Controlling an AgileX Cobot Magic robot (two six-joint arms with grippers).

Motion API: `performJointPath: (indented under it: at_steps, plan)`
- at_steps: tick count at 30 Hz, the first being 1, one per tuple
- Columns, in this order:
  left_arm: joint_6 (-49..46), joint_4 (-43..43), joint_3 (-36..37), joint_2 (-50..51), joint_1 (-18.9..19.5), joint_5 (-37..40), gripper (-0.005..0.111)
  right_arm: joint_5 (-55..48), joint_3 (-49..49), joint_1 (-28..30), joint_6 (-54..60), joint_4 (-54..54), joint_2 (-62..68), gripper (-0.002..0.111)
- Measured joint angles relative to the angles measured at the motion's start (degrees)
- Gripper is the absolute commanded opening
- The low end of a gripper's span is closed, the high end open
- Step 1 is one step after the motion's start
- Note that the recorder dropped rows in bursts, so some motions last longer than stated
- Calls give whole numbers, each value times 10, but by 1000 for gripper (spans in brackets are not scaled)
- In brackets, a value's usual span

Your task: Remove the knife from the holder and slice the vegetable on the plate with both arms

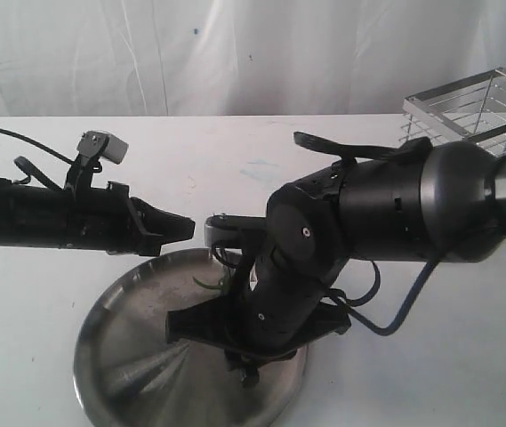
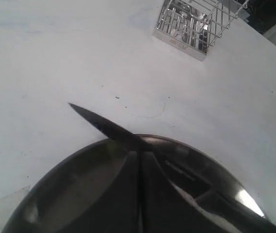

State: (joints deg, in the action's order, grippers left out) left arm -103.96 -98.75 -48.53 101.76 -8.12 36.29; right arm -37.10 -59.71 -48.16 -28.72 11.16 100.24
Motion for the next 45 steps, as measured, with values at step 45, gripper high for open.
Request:
performJointPath:
  at_steps: [45]
  plan:
    - [22, 1, -107, 185, -3, 180, 0, 7, 0, 0, -31, -19, 47, 0]
